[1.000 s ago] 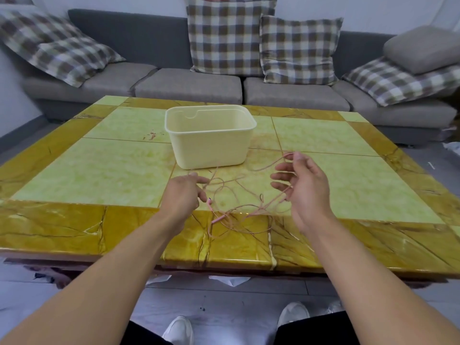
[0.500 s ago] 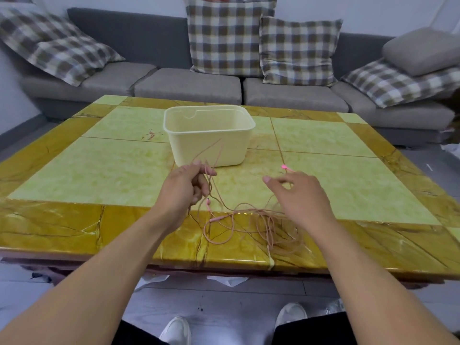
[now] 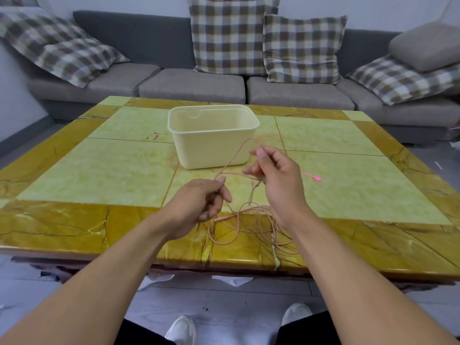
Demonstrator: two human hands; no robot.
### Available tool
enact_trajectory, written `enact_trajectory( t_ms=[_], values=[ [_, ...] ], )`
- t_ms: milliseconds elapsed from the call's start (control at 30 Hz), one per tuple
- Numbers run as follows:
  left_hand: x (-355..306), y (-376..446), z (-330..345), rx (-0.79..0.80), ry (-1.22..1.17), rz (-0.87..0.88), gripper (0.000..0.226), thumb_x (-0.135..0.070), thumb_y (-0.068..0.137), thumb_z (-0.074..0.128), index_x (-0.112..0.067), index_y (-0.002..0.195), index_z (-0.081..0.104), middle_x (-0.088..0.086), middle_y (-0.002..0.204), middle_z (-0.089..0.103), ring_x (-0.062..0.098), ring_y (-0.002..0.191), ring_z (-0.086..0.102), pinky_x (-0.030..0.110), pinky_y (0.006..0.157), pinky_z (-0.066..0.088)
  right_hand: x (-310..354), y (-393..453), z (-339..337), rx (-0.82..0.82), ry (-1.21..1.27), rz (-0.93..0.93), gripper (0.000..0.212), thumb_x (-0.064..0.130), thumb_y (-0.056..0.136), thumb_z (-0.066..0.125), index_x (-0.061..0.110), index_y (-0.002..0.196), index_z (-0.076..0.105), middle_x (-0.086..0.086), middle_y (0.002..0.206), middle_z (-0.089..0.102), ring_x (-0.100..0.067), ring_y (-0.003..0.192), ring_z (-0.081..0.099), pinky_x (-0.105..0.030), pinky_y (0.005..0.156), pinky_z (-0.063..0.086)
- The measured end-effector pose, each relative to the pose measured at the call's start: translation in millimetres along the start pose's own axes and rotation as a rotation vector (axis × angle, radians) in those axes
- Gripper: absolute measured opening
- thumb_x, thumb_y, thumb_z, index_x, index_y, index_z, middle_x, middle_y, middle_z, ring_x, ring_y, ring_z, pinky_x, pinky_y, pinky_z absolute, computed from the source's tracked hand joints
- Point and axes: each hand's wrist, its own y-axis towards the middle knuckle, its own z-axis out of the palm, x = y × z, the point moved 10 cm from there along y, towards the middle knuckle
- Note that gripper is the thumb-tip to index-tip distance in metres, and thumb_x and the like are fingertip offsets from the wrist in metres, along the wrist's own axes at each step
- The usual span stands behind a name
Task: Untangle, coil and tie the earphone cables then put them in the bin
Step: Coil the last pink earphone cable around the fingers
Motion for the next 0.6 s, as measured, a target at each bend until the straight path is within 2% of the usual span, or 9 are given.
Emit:
enact_trajectory(
  t_ms=[67, 100, 167, 233, 267, 367, 433, 500, 600],
  values=[
    [-5.5, -4.3, 9.3, 0.128, -0.263, -0.033, 0.043, -0.028, 0.104, 0.042, -0.009, 0.068, 0.057, 0.001, 0.039, 0.033, 0.01, 0.035, 0.021, 0.025, 0.04, 0.012, -5.0, 3.2, -0.2, 0.031, -0.057, 0.038, 0.021, 0.022, 0.106, 0.052, 0.023, 0.104, 0.074, 0.011, 0.059, 0.049, -0.008, 0.052, 0.049, -0.029, 0.059, 0.05],
    [-13.1, -6.7, 11.5, 0.17, -0.385, -0.021, 0.041, -0.028, 0.103, 0.042, -0.011, 0.068, 0.056, -0.001, 0.039, 0.032, 0.008, 0.034, 0.021, 0.024, 0.039, 0.013, -6.9, 4.8, 2.0, 0.069, -0.22, 0.024, 0.022, 0.026, 0.106, 0.053, 0.026, 0.106, 0.075, 0.017, 0.059, 0.051, -0.004, 0.052, 0.047, -0.026, 0.057, 0.045],
    [-30.4, -8.8, 10.6, 0.181, -0.569, 0.046, 0.039, -0.029, 0.102, 0.041, -0.012, 0.074, 0.062, -0.004, 0.042, 0.035, 0.005, 0.033, 0.023, 0.021, 0.037, 0.014, -14.1, 1.9, 11.7, 0.202, -0.588, -0.016, 0.022, 0.034, 0.104, 0.055, 0.033, 0.11, 0.076, 0.027, 0.07, 0.062, 0.0, 0.06, 0.058, -0.025, 0.062, 0.048],
    [-41.9, -7.2, -1.4, 0.099, -0.653, 0.125, 0.037, -0.026, 0.104, 0.039, -0.009, 0.098, 0.072, -0.005, 0.051, 0.043, 0.005, 0.036, 0.027, 0.02, 0.04, 0.016, -34.4, -8.7, 26.0, 0.395, -0.826, 0.043, 0.022, 0.039, 0.103, 0.056, 0.04, 0.114, 0.075, 0.023, 0.074, 0.066, 0.0, 0.049, 0.054, -0.026, 0.056, 0.043],
    [-43.9, -5.8, -8.7, 0.043, -0.667, 0.155, 0.037, -0.023, 0.105, 0.039, -0.007, 0.115, 0.07, -0.005, 0.058, 0.049, 0.005, 0.04, 0.03, 0.02, 0.042, 0.019, -43.1, -15.7, 32.0, 0.479, -0.895, 0.073, 0.022, 0.041, 0.102, 0.056, 0.044, 0.114, 0.074, 0.023, 0.072, 0.065, 0.0, 0.043, 0.049, -0.026, 0.053, 0.039],
    [-37.3, -0.4, -32.8, -0.137, -0.671, 0.195, 0.042, -0.009, 0.106, 0.036, -0.005, 0.146, 0.045, -0.002, 0.092, 0.075, 0.008, 0.057, 0.056, 0.017, 0.053, 0.041, -48.4, -33.7, 49.0, 0.643, -0.922, 0.085, 0.022, 0.041, 0.101, 0.058, 0.048, 0.118, 0.071, 0.024, 0.068, 0.064, 0.004, 0.043, 0.049, -0.024, 0.053, 0.037],
    [-30.4, 2.6, -44.8, -0.204, -0.633, 0.218, 0.054, 0.007, 0.103, 0.031, -0.007, 0.155, 0.026, 0.007, 0.116, 0.075, 0.018, 0.089, 0.074, 0.021, 0.072, 0.057, -45.8, -42.9, 58.8, 0.723, -0.933, 0.072, 0.024, 0.042, 0.101, 0.058, 0.049, 0.122, 0.069, 0.024, 0.068, 0.062, 0.005, 0.049, 0.052, -0.025, 0.058, 0.042],
    [-23.4, 7.0, -53.3, -0.24, -0.511, 0.217, 0.074, 0.023, 0.094, 0.024, -0.009, 0.16, 0.012, 0.01, 0.127, 0.07, 0.029, 0.111, 0.071, 0.029, 0.092, 0.057, -41.2, -47.8, 61.3, 0.755, -0.936, 0.066, 0.025, 0.045, 0.1, 0.059, 0.05, 0.123, 0.068, 0.027, 0.067, 0.06, 0.002, 0.06, 0.058, -0.029, 0.066, 0.05],
    [-17.7, 9.4, -48.3, -0.212, -0.123, 0.202, 0.082, 0.027, 0.09, 0.021, -0.011, 0.161, 0.007, 0.006, 0.131, 0.066, 0.023, 0.117, 0.067, 0.031, 0.101, 0.052, -26.9, -44.6, 52.3, 0.703, -0.921, 0.025, 0.02, 0.049, 0.097, 0.061, 0.049, 0.112, 0.074, 0.024, 0.069, 0.067, -0.004, 0.062, 0.06, -0.031, 0.065, 0.049]
  ],
)
